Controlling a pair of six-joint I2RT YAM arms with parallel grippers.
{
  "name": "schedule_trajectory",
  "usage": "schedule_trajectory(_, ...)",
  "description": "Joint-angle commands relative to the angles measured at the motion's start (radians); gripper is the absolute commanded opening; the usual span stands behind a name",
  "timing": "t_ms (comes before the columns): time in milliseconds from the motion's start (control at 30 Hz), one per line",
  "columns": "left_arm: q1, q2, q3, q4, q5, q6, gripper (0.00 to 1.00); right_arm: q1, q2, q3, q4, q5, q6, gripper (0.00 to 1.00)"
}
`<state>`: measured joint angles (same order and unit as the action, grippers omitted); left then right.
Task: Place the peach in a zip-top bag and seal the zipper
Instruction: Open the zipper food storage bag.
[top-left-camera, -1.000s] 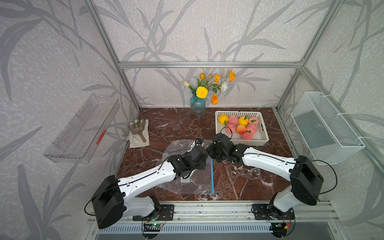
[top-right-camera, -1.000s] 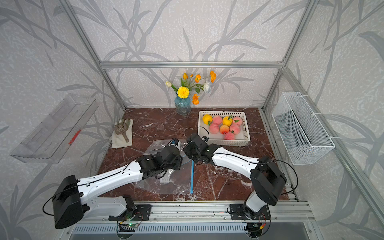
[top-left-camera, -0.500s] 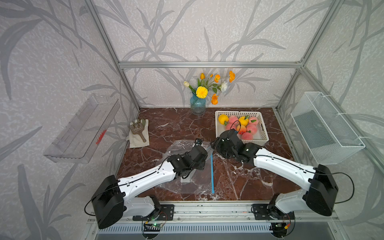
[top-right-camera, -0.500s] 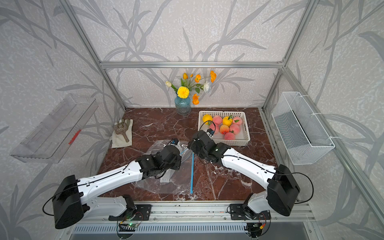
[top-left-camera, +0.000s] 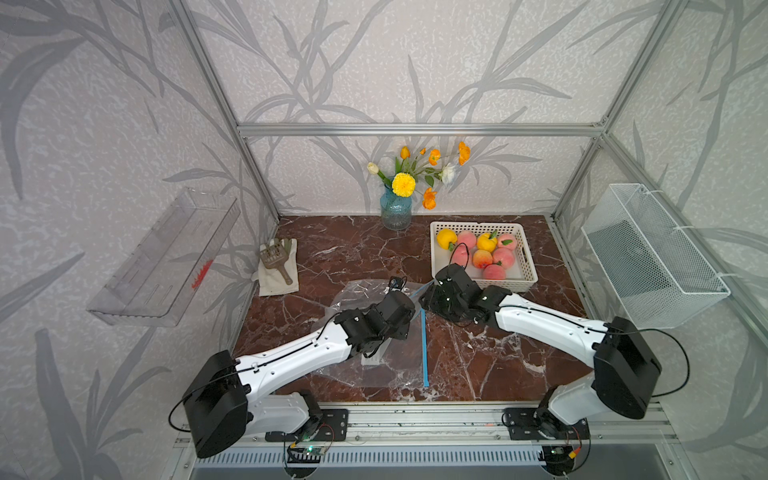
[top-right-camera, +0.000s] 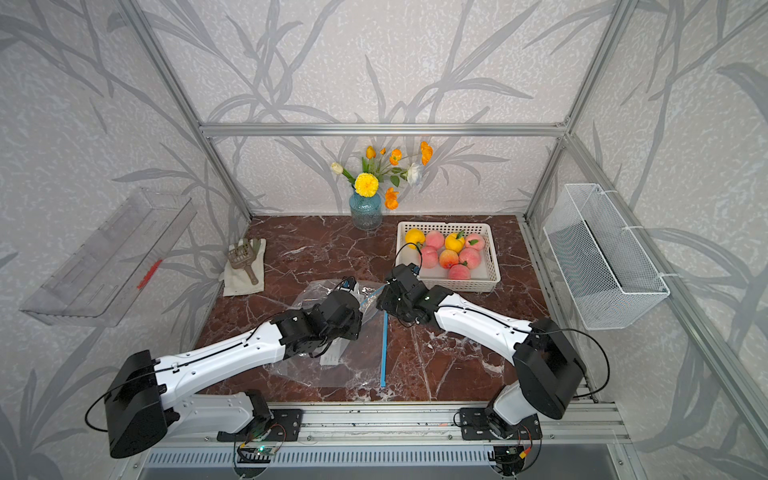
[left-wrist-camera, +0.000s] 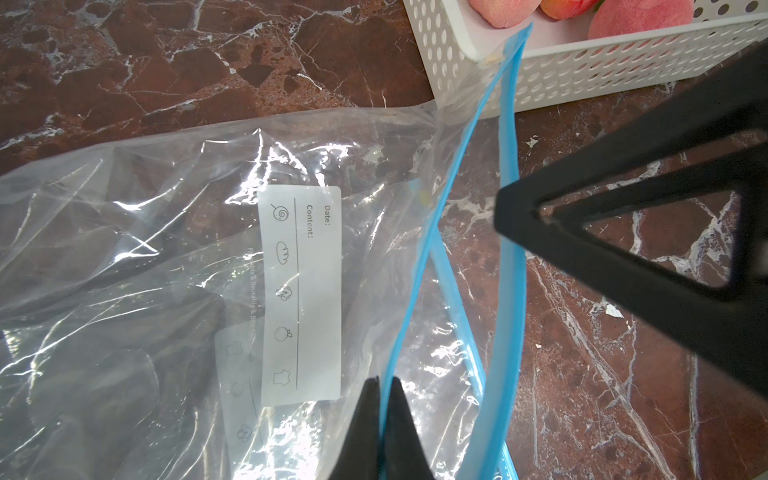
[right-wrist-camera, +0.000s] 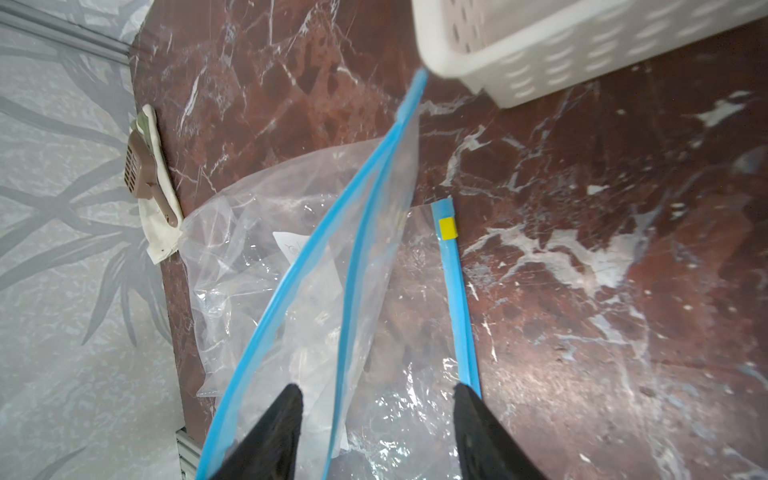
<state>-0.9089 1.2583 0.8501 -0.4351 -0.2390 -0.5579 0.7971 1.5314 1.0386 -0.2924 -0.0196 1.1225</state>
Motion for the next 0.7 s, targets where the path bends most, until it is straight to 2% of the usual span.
schedule_trajectory(0, 0.001, -0.017, 0.01, -0.012, -0.02, -0.005, 0.06, -0.006, 0.033, 0.064, -0.031, -0.027, -0.032, 0.59)
schedule_trajectory(267, 0.001, -0.023, 0.015, -0.02, -0.019, -0.005, 0.06, -0.01, 0.103, 0.124, -0.091, 0.063, -0.037, 0.52)
schedule_trajectory(433, 0.001, -0.032, 0.015, -0.023, -0.022, -0.008, 0.06, -0.019, 0.138, 0.154, -0.104, 0.057, -0.064, 0.44)
schedule_trajectory(600, 0.001, -0.043, 0.002, 0.0, -0.025, -0.012, 0.06, -0.024, 0.161, 0.158, -0.112, 0.043, -0.071, 0.29)
schedule_trajectory(667, 0.001, -0.043, 0.004, 0.003, -0.023, -0.014, 0.07, -0.024, 0.162, 0.151, -0.089, 0.03, -0.09, 0.19)
